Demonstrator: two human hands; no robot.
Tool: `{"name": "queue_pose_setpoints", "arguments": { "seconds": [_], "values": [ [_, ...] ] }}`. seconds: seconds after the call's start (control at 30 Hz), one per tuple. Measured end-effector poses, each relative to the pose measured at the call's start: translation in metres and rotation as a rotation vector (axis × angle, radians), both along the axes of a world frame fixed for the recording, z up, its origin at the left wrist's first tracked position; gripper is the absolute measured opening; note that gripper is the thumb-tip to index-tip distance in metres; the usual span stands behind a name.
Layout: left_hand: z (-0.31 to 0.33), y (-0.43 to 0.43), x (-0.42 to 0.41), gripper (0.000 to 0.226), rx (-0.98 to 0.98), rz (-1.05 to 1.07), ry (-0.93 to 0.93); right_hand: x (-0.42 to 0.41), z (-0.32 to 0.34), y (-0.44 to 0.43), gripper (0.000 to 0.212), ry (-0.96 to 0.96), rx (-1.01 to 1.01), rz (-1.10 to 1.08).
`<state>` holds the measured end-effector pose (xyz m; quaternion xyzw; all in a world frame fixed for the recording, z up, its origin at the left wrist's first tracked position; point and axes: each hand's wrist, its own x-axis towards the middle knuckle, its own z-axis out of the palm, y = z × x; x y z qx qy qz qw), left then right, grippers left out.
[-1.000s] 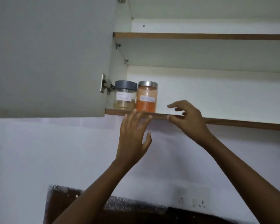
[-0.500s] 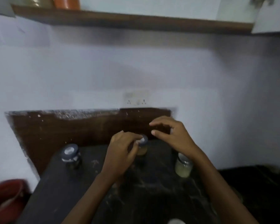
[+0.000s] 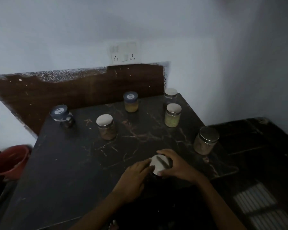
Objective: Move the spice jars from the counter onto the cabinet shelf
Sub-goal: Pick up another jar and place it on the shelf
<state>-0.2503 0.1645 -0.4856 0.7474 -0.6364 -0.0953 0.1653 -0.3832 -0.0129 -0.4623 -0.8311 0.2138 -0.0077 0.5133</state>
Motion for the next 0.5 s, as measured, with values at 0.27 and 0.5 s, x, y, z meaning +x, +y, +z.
{"name": "queue_pose_setpoints", "arguments": {
  "seconds": [0.27, 0.5],
  "values": [
    [-0.008, 0.008, -0.02, 0.079, 0.115, 0.099, 0.081, -0.009, -0.052, 0.028, 0.09, -0.073, -0.166, -0.116],
    [0.041, 0.004, -0.002, 0.102, -0.006, 0.052, 0.068, -0.003, 0.035, 0.018, 0.085, -0.18, 0.128, -0.087]
  ]
}}
